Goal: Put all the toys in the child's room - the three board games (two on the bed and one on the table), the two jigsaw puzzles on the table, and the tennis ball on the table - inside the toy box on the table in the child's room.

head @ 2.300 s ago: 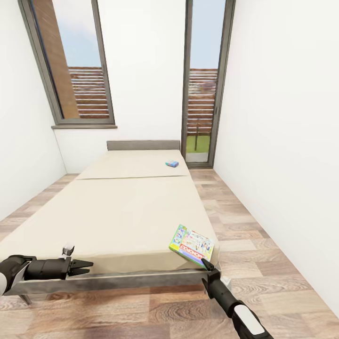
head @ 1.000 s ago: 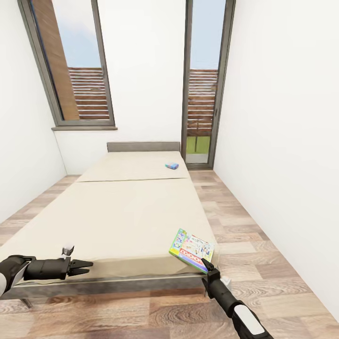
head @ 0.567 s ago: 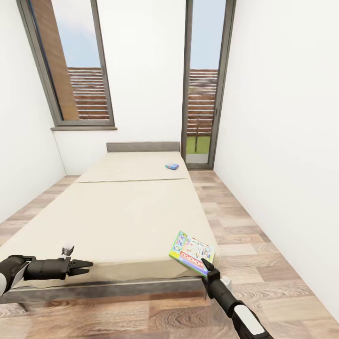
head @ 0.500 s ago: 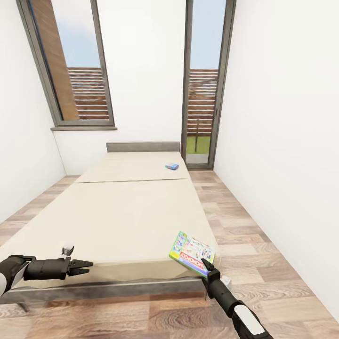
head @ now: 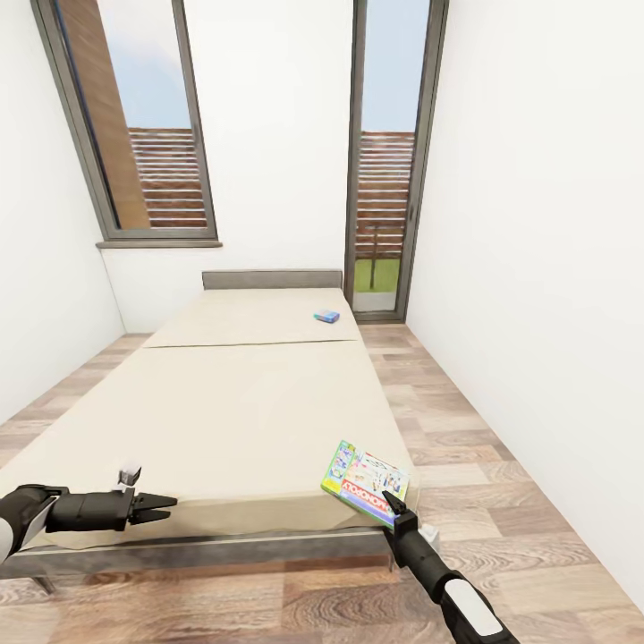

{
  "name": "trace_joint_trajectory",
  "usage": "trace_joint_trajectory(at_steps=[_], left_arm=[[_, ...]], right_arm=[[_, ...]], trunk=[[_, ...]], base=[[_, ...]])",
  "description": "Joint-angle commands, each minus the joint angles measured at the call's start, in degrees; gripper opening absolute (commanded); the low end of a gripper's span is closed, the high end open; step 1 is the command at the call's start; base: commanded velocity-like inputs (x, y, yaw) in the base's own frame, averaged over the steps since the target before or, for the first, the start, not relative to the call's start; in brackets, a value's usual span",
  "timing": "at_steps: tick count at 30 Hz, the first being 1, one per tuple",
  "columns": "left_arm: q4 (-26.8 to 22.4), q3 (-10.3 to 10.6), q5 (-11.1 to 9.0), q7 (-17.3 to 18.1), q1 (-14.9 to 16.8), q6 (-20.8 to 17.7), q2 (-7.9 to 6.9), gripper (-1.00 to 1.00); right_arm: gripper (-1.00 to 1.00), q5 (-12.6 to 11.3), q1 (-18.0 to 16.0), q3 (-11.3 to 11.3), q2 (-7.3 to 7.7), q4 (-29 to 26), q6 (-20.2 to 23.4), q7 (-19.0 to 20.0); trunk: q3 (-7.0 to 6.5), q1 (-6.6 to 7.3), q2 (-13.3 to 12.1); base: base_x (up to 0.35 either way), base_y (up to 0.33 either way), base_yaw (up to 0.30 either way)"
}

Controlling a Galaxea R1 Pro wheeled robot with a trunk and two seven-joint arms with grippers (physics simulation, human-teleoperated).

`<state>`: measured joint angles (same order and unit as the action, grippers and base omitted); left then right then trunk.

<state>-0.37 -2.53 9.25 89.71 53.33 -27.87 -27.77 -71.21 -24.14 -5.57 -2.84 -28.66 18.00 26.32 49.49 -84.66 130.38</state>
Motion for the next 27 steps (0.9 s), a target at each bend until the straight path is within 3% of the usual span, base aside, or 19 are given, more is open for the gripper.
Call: trace_joint_trajectory(at_steps=[1,17,18,27], left_arm=[[0.0,-0.3,0.5,0.3,0.0,-0.6,-0.01,1.0],[0.0,-0.3,0.5,0.3,0.0,-0.6,0.0,1.0],[0.0,-0.3,0.5,0.3,0.0,-0.6,0.0,1.0],[0.0,-0.3,0.5,0.3,0.0,-0.6,0.08,1.0]], right_arm=[[1.0,-0.4,0.0,-0.3,-0.06,0.0,0.5,0.1],[1.0,-0.4,0.0,-0.3,-0.06,0.0,0.4,0.1],[-1.0,-0.4,0.0,-0.3,-0.06,0.0,0.4,0.1],[-1.0,-0.4,0.0,-0.3,-0.06,-0.1,0.4,0.1]], trunk=[[0.06,0.01,0.0],[0.06,0.01,0.0],[0.06,0.01,0.0],[0.06,0.01,0.0]], base=[[0.0,0.0,0.0],[0.0,0.0,0.0],[0.0,0.0,0.0],[0.0,0.0,0.0]])
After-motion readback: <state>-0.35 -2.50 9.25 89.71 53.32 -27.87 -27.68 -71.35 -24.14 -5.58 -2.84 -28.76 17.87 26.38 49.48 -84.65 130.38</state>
